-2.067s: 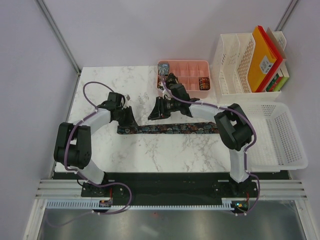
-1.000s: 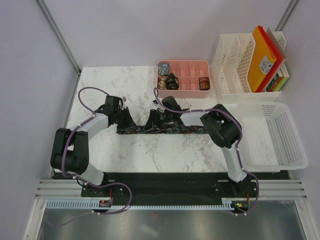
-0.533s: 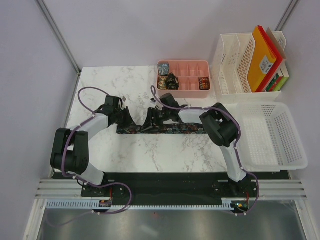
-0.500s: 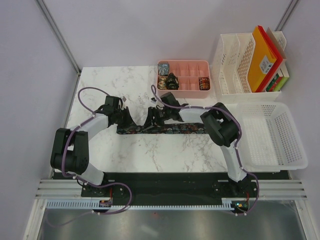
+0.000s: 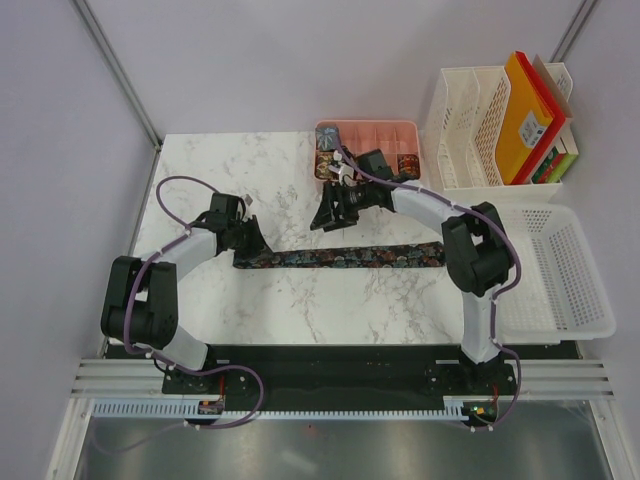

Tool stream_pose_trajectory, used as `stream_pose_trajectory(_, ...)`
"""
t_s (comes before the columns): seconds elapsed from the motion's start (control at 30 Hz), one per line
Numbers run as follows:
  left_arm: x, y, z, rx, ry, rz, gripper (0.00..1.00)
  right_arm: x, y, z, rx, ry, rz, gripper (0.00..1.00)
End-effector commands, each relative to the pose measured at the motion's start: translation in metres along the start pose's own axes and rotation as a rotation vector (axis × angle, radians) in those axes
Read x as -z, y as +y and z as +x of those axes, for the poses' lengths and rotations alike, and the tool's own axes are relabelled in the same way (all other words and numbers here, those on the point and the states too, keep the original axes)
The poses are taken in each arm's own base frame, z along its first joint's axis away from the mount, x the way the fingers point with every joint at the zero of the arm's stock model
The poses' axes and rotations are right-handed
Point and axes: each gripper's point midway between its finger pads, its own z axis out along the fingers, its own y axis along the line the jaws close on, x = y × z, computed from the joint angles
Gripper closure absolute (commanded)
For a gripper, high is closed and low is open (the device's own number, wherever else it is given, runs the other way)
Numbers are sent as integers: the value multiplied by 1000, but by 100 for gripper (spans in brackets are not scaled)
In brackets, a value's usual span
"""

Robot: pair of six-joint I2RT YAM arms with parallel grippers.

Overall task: Roll the ties
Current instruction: Roll the tie at the center of the board.

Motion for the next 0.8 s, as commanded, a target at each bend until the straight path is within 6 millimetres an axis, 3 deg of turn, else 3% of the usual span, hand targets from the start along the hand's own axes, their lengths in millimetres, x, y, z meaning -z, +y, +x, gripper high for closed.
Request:
stream_pose_trajectory(0.0, -2, 0, -4, 9, -20, 9, 98, -26, 15, -13, -79, -79, -40, 34)
stream_pose_trajectory(0.13, -4, 0, -5, 14, -19, 8, 98, -71, 45, 7, -78, -64, -87, 40)
stream_pose_trajectory(0.27, -4, -1, -5, 11, -16, 13, 98, -101, 43, 19, -82, -59, -92, 44)
stream_pose_trajectory(0.47, -2, -3, -4, 7, -23, 27, 98, -115, 33, 27, -117, -51, -60, 43)
stream_pose_trajectory(0.77, -2, -3, -4, 5, -27, 30, 98, -119, 19, 38, -136, -26, -22, 44)
